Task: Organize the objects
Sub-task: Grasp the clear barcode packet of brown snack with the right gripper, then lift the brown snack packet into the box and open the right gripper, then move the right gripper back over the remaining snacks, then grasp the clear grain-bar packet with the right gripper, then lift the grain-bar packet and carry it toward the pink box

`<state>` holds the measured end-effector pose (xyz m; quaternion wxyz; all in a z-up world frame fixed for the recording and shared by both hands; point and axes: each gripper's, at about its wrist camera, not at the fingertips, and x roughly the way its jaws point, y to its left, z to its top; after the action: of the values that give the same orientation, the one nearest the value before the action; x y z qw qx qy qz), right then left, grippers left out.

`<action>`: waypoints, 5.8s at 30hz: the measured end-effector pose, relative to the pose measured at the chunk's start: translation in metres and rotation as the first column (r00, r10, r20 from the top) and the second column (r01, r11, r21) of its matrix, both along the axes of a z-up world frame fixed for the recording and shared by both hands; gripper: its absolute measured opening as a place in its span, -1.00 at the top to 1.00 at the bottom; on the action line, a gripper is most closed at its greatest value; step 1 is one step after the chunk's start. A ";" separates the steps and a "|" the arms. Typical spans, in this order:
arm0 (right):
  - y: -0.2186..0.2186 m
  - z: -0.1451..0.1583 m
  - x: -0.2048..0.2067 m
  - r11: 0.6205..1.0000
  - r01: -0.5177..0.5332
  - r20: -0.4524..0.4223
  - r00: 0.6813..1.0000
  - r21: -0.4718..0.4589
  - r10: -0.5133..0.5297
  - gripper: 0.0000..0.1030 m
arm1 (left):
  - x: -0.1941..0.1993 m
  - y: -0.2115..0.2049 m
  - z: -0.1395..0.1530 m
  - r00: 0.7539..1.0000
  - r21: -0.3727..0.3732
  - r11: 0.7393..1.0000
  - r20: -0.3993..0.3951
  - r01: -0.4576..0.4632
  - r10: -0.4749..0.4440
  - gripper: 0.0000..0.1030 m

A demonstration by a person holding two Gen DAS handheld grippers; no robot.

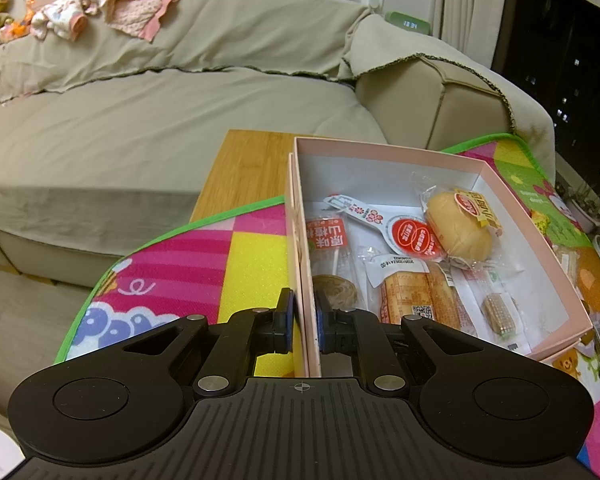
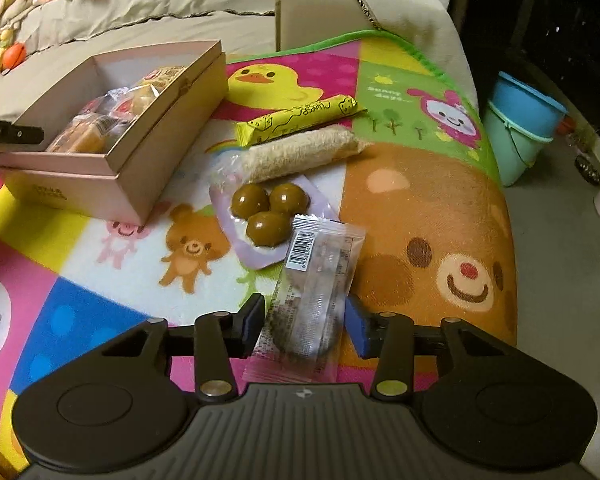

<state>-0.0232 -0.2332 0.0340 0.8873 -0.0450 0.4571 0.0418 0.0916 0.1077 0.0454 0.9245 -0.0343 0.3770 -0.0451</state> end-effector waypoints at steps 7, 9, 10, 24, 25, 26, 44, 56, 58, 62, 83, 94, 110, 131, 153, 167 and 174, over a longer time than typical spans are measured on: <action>0.005 -0.004 0.012 0.999 -0.006 0.026 1.000 -0.033 0.007 0.10 | 0.001 0.001 0.000 1.000 0.002 1.000 -0.001 0.001 -0.001 0.76; 0.007 -0.003 0.008 0.999 -0.031 0.010 0.999 -0.028 0.032 0.16 | 0.001 0.000 0.000 1.000 0.000 1.000 -0.001 0.003 -0.003 0.76; 0.008 -0.001 0.005 0.999 -0.043 0.003 0.999 -0.024 0.043 0.21 | 0.001 0.000 0.000 1.000 -0.001 1.000 -0.002 0.003 -0.003 0.76; 0.061 0.090 -0.041 0.958 -0.286 0.147 0.948 0.015 0.281 0.27 | 0.002 0.000 0.000 1.000 0.002 1.000 0.000 0.004 -0.004 0.76; 0.067 0.102 -0.040 0.953 -0.302 0.183 0.938 0.014 0.295 0.27 | 0.002 0.000 0.000 1.000 0.003 1.000 0.000 0.004 -0.004 0.76; 0.072 0.115 -0.037 0.948 -0.318 0.220 0.926 0.016 0.307 0.27 | 0.002 0.000 0.000 1.000 0.003 1.000 0.000 0.004 -0.004 0.76; 0.181 0.148 0.104 0.936 -0.351 0.377 0.862 -0.040 0.339 0.18 | 0.002 -0.002 0.002 1.000 0.003 1.000 0.001 0.007 -0.007 0.76; 0.145 0.099 0.091 0.953 -0.301 0.267 0.917 -0.030 0.297 0.10 | 0.002 -0.003 0.004 1.000 0.002 1.000 0.004 0.009 -0.009 0.75; 0.136 0.095 0.087 0.957 -0.290 0.259 0.922 -0.032 0.288 0.03 | 0.002 -0.003 0.003 1.000 0.002 1.000 0.000 0.009 -0.009 0.75; 0.105 0.087 0.088 0.972 -0.235 0.231 0.946 0.007 0.227 -0.10 | 0.000 -0.002 0.002 1.000 0.004 1.000 -0.003 0.010 -0.010 0.75; 0.029 0.002 0.071 0.988 -0.081 -0.007 0.997 0.130 0.083 -0.53 | 0.000 -0.003 0.001 1.000 0.006 1.000 -0.005 0.014 -0.014 0.75; 0.038 -0.003 0.030 0.978 -0.205 0.001 0.979 -0.023 0.206 0.08 | 0.000 -0.004 -0.001 1.000 0.010 1.000 -0.006 0.013 -0.013 0.75; -0.018 0.023 0.076 0.943 0.095 0.004 0.995 0.320 -0.102 -0.02 | -0.001 -0.004 -0.003 1.000 0.008 1.000 -0.008 0.012 -0.012 0.75; 0.028 0.006 0.093 0.977 0.010 -0.017 1.000 0.213 -0.006 0.41 | -0.001 -0.001 -0.002 1.000 -0.007 1.000 -0.009 0.002 -0.003 0.75; 0.057 0.103 -0.026 0.961 -0.262 0.117 0.961 0.085 0.251 0.68 | 0.000 -0.002 0.000 1.000 -0.012 1.000 -0.010 0.014 -0.014 0.75; 0.047 0.037 -0.026 0.982 -0.175 -0.045 0.983 0.068 0.178 0.19 | 0.001 -0.001 0.000 1.000 -0.011 1.000 -0.010 0.016 -0.016 0.74; 0.042 0.013 -0.019 0.990 -0.118 -0.069 0.990 0.072 0.123 0.17 | 0.001 -0.002 -0.001 1.000 -0.008 1.000 -0.012 0.017 -0.017 0.75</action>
<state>-0.0422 -0.1914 0.0470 0.8667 -0.0410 0.4842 0.1125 0.0931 0.1059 0.0447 0.9216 -0.0348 0.3827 -0.0541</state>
